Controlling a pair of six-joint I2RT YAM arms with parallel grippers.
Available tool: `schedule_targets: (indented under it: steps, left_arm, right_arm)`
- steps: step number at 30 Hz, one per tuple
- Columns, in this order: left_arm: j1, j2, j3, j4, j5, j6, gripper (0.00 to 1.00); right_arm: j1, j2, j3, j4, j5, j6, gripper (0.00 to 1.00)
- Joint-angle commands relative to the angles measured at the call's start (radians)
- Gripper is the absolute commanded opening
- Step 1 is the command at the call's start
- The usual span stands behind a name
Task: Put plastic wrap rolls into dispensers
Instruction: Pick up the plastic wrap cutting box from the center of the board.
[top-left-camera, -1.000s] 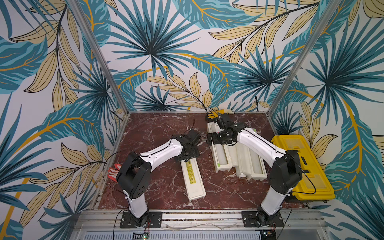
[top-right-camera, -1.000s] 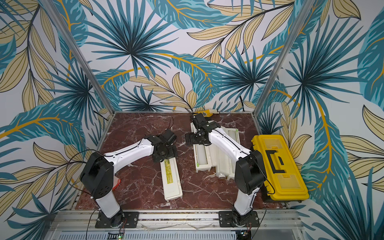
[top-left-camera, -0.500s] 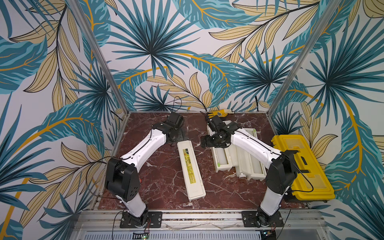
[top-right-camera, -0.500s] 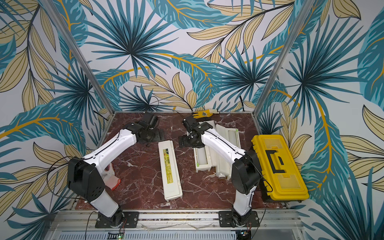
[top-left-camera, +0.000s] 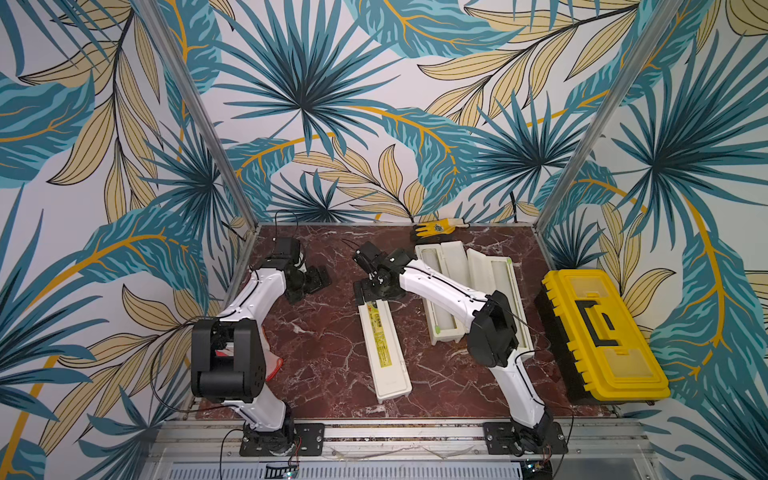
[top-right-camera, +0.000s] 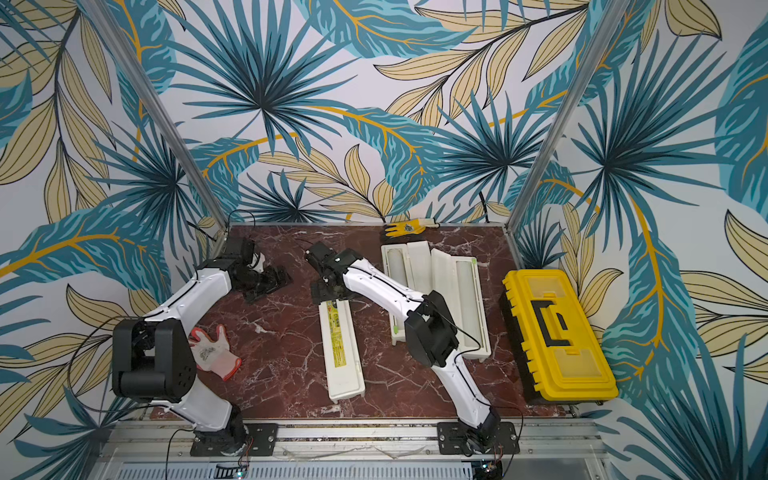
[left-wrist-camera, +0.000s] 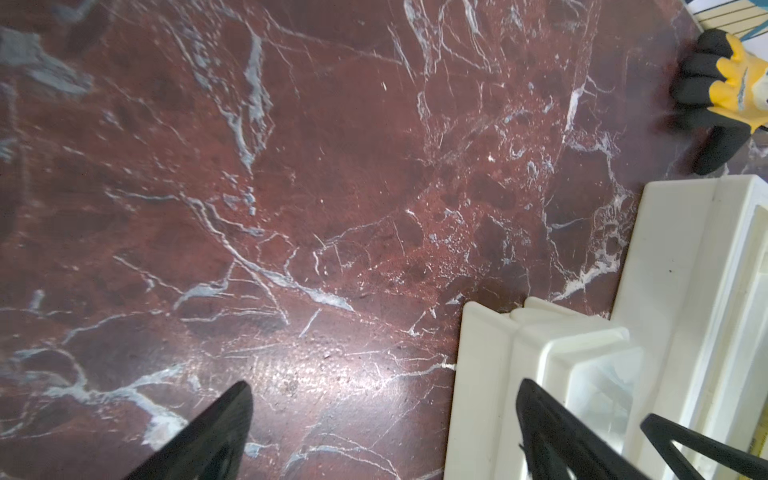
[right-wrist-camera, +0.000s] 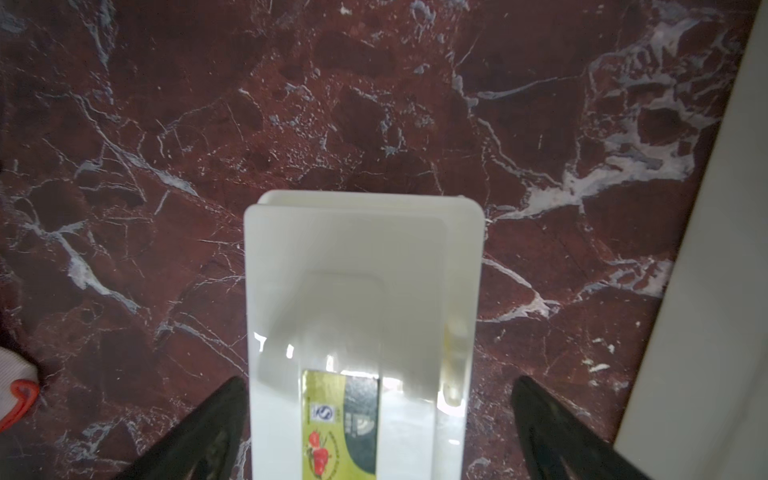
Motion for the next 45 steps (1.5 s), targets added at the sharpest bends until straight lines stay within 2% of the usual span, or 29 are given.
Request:
schedule_targets:
  steps: [1, 6, 15, 20, 28, 32, 37, 41, 45]
  left_arm:
    - [0.039, -0.034, -0.048, 0.060, 0.080, 0.036, 1.00]
    - [0.080, -0.048, -0.074, 0.081, 0.110, 0.039, 1.00]
    - [0.085, -0.050, -0.087, 0.094, 0.136, 0.033, 1.00]
    - [0.084, -0.048, -0.094, 0.096, 0.140, 0.033, 1.00]
    - [0.085, -0.040, -0.102, 0.099, 0.146, 0.032, 1.00]
    - [0.085, -0.046, -0.103, 0.101, 0.159, 0.031, 1.00]
    - [0.084, -0.062, -0.112, 0.187, 0.290, 0.025, 1.00]
    - [0.084, -0.063, -0.142, 0.310, 0.426, -0.008, 1.00]
    - [0.066, -0.037, -0.162, 0.400, 0.530, -0.035, 1.00]
  right_arm:
    - [0.011, 0.023, 0.028, -0.060, 0.015, 0.016, 0.99]
    - [0.017, 0.070, 0.078, -0.100, 0.010, 0.028, 0.99]
    - [0.033, 0.167, 0.185, -0.213, 0.074, 0.031, 0.99]
    - [0.034, 0.163, 0.183, -0.226, 0.110, 0.025, 0.99]
    - [0.033, 0.157, 0.181, -0.207, 0.088, 0.000, 0.83]
    - [0.027, 0.123, 0.167, -0.199, 0.070, -0.014, 0.80]
    - [-0.019, -0.050, -0.035, 0.002, -0.075, -0.113, 0.72]
    - [-0.116, -0.171, -0.211, 0.154, -0.217, -0.160, 0.72]
    - [-0.197, -0.224, -0.300, 0.228, -0.337, -0.173, 0.71]
